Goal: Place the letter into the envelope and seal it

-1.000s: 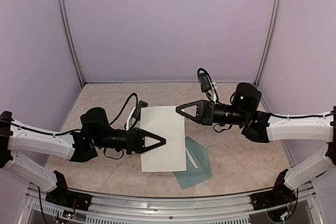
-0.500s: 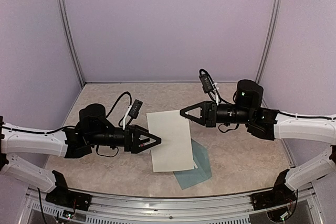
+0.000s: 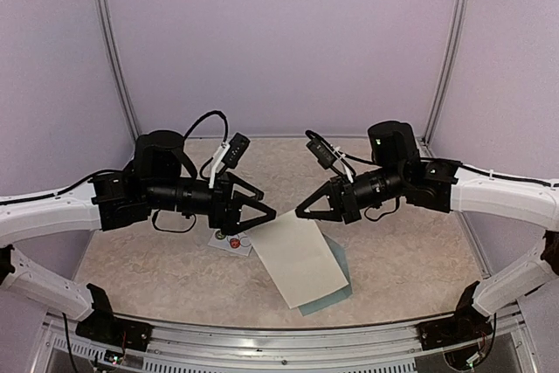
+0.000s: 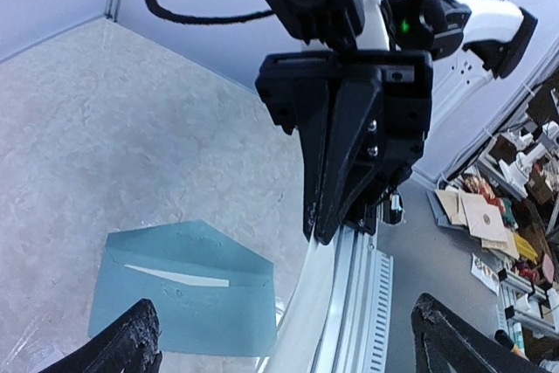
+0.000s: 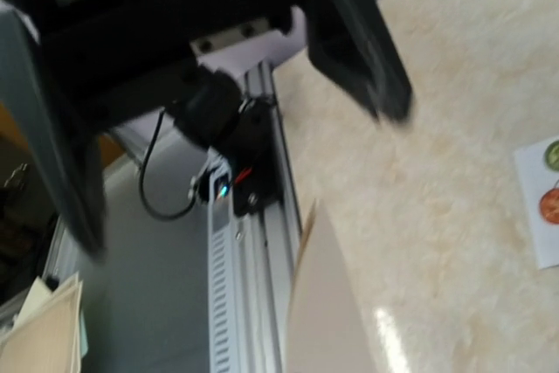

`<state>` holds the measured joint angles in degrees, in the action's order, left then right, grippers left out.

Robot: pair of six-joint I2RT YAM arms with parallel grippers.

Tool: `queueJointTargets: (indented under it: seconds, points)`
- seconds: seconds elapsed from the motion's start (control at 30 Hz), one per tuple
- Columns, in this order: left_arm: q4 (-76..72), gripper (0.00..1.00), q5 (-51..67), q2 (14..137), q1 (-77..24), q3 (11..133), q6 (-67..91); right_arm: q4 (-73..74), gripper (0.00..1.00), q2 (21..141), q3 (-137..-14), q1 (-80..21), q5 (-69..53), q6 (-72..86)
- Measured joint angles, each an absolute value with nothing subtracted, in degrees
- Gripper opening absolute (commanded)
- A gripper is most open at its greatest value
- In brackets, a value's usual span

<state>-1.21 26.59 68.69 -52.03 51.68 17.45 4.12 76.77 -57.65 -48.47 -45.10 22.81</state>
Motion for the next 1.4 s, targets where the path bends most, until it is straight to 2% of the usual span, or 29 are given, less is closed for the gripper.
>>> queueJointTargets:
  seconds: [0.17,0.23,0.27,0.33,0.37,0.4,0.47,0.53,0.57,0.67,0.9,1.13,1.23,1.3,1.37,1.4]
  points:
    - [3.22,0.59,29.78,74.06,-54.35,53.10,14.76,7.05,0.00,78.08,-59.11,-48.82,-47.53,20.62]
    - [4.58,0.44,31.40,75.53,-54.78,53.10,14.09,7.68,0.00,78.37,-59.79,-48.86,-48.14,20.03]
    - [5.04,0.36,32.08,76.07,-54.87,53.10,14.04,8.10,0.00,78.54,-60.18,-48.86,-48.38,19.70]
    - [5.41,0.02,33.56,76.75,-55.05,53.10,14.15,8.71,0.00,78.91,-60.93,-48.86,-48.86,19.07]
    - [5.23,0.00,34.50,76.99,-55.18,53.10,14.04,9.10,0.00,79.15,-61.28,-48.88,-48.93,18.81]
    - [5.08,0.00,35.14,77.12,-55.31,53.10,14.35,9.23,0.12,79.26,-61.43,-48.88,-48.93,18.65]
    - [4.32,0.00,35.79,77.23,-55.53,53.06,14.74,9.67,0.51,79.31,-61.52,-48.90,-48.34,18.41]
    - [2.85,0.00,35.20,77.06,-55.64,52.56,15.25,9.15,0.80,79.02,-61.23,-48.73,-46.57,18.92]
    - [1.30,0.00,33.98,76.60,-55.61,51.57,15.88,8.05,0.88,78.28,-60.34,-48.31,-45.15,19.64]
    - [-4.75,0.00,30.37,72.58,-55.31,46.11,18.59,2.90,0.99,73.52,-54.89,-46.35,-41.04,22.90]
    - [-29.47,0.00,19.99,59.83,-55.18,32.18,28.25,-16.64,0.99,61.67,-38.00,-43.55,-30.92,34.02]
    - [-47.88,0.00,15.00,60.42,-55.70,29.87,34.17,-31.27,0.98,66.78,-34.35,-44.53,-32.97,41.78]
    - [-50.54,0.00,14.74,61.47,-55.75,29.87,35.05,-35.73,0.92,69.06,-34.98,-46.37,-35.92,42.87]
    - [-51.55,0.00,14.76,62.19,-55.79,29.87,35.83,-38.44,0.78,70.13,-35.40,-47.07,-37.36,43.46]
    - [-52.56,0.00,14.79,62.92,-55.92,29.87,36.49,-41.15,0.50,71.22,-35.94,-47.48,-38.65,43.86]
    - [-52.84,0.00,14.79,63.13,-55.99,29.82,36.80,-42.68,0.32,71.88,-36.14,-47.57,-39.16,44.51]
